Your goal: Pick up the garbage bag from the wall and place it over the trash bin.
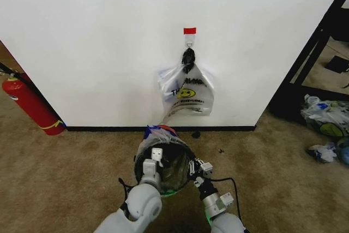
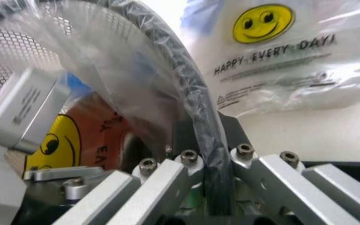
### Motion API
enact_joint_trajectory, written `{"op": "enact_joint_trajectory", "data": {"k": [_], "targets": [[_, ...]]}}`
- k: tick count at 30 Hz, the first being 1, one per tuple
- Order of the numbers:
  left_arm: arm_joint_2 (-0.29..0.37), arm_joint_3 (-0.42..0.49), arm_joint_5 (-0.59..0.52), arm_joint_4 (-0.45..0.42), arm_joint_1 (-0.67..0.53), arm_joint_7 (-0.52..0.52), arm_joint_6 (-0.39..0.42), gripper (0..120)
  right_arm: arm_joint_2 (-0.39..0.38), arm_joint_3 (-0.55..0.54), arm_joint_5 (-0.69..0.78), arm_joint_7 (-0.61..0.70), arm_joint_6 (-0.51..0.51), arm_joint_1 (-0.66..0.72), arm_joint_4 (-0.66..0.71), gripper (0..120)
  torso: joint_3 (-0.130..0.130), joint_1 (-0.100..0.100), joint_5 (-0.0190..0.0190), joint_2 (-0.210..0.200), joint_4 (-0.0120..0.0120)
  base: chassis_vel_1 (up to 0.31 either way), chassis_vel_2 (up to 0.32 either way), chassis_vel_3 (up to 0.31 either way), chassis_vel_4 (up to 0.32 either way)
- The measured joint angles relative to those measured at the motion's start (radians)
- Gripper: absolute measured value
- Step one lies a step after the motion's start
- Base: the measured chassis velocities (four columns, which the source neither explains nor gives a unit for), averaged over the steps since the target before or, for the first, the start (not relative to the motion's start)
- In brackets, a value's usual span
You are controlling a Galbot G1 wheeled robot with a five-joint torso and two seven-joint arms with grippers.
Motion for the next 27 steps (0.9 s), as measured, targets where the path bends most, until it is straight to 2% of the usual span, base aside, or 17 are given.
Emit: {"op": "enact_joint_trajectory", "data": {"k": [8,11,13,15,18,20,23,27], "targets": [[0.019,0.017,0.023,-0.06,0.034,0.014,0.003,0,0.016,0.001,0.038,0.007,-0.021,0.008,-0.008,0,0.0,0.0,0.0002,0.0,0.0,0.0,0.0,0.0,0.0],[0.054,0.019,0.049,-0.169,0.104,0.018,-0.004,0,0.008,0.036,0.078,0.007,-0.05,0.034,-0.028,0,0.0,0.0,0.0001,0.0,0.0001,0.0,0.0,0.0,0.0],[0.065,0.018,0.052,-0.202,0.119,0.019,-0.005,0,0.004,0.043,0.09,0.006,-0.059,0.041,-0.03,0,0.0,0.0,0.0001,0.0,0.0001,0.0,0.0,0.0,0.0],[0.103,0.011,0.068,-0.275,0.16,0.031,-0.008,0,-0.008,0.06,0.123,0.004,-0.079,0.054,-0.03,0,0.0,0.0,0.0001,0.0,0.0001,0.0,0.0,0.0,0.0],[0.173,-0.031,0.133,-0.34,0.211,0.076,-0.042,0,-0.02,0.082,0.156,-0.015,-0.089,0.063,-0.03,0,0.0,0.0,0.0003,0.0,0.0002,0.0,0.0,0.0,0.0],[0.178,-0.034,0.139,-0.341,0.213,0.08,-0.045,0,-0.02,0.084,0.157,-0.018,-0.089,0.063,-0.03,0,0.0,0.0,0.0003,0.0,0.0002,0.0,0.0,0.0,0.0],[0.227,-0.065,0.191,-0.332,0.226,0.109,-0.071,0,-0.022,0.095,0.165,-0.045,-0.072,0.062,-0.03,0,0.0,0.0,0.0003,0.0,-0.0001,0.0,0.0,0.0,0.0],[0.217,-0.057,0.214,-0.287,0.214,0.107,-0.068,0,-0.019,0.096,0.13,-0.059,-0.044,0.06,-0.035,0,0.0,0.0,0.0,0.0,0.0,0.0,0.0,0.0,0.0]]}}
